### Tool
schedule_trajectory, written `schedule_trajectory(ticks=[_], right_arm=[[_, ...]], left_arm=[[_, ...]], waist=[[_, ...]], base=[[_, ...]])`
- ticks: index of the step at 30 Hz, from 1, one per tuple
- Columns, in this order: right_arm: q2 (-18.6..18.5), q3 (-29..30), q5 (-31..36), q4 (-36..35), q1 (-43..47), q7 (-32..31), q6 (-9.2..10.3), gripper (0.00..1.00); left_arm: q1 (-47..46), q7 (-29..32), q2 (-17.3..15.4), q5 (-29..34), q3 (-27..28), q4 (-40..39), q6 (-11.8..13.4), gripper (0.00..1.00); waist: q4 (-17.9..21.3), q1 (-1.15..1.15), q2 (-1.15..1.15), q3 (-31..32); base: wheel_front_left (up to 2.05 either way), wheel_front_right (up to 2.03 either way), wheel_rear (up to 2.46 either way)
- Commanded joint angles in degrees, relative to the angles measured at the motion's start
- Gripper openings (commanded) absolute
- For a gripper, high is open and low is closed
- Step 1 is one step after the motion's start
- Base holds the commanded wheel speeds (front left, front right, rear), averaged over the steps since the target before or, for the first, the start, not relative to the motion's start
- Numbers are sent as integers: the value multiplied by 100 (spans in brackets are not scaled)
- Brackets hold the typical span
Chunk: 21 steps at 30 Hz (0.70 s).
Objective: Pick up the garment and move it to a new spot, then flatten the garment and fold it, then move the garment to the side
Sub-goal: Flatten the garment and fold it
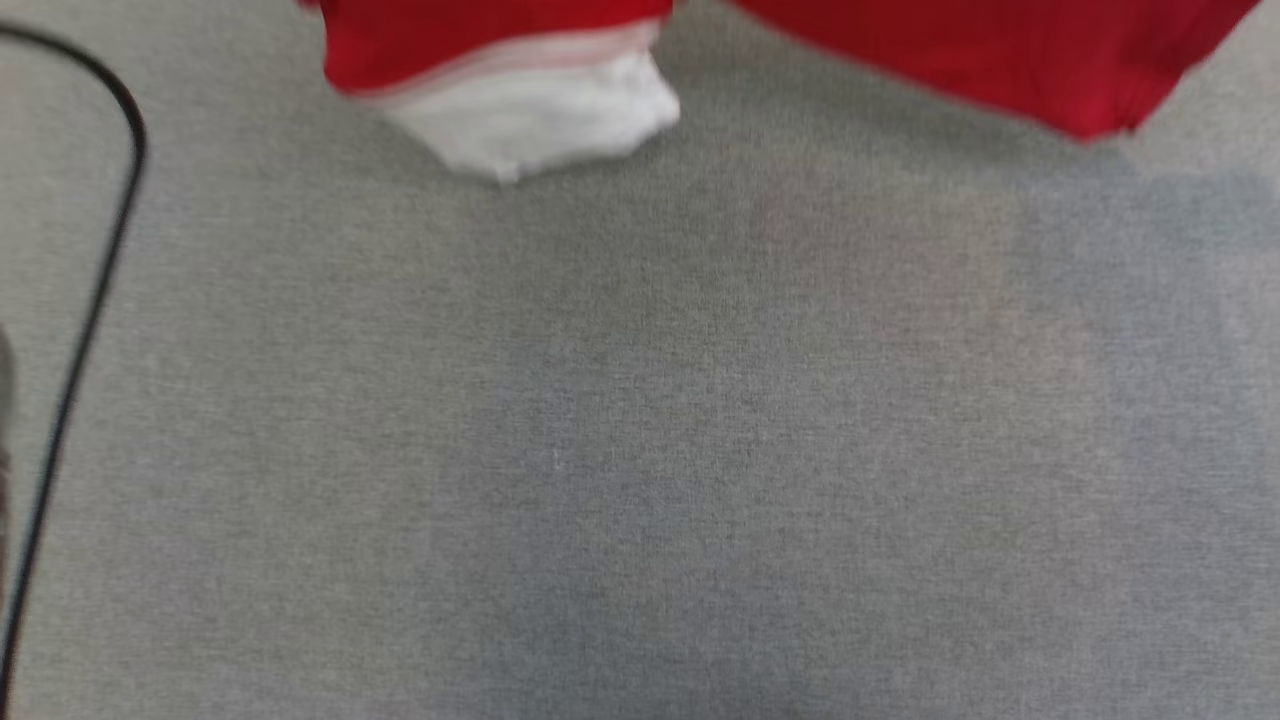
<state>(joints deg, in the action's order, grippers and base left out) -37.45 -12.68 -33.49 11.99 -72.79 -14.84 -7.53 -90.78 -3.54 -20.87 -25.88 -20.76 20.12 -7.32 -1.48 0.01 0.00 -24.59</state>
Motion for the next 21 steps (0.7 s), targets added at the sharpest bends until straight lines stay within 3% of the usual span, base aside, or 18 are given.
schedule_trajectory(ticks=[1,11,21], right_arm=[[63,-118,112,213,-433,54,4,0],[479,-507,515,1689,-2498,836,4,0],[675,-1282,285,2633,-2580,1426,4,0]], left_arm=[[-434,-69,15,-49,-65,181,-14,0],[-2334,-372,-147,-309,-609,1336,-16,0],[-2186,-856,-299,-897,-1212,2091,-16,0]], waist=[[159,-1,0,-665],[248,-1,0,-1206],[266,-1,0,-1504]], base=[[0,0,0],[0,0,0],[0,0,0]])
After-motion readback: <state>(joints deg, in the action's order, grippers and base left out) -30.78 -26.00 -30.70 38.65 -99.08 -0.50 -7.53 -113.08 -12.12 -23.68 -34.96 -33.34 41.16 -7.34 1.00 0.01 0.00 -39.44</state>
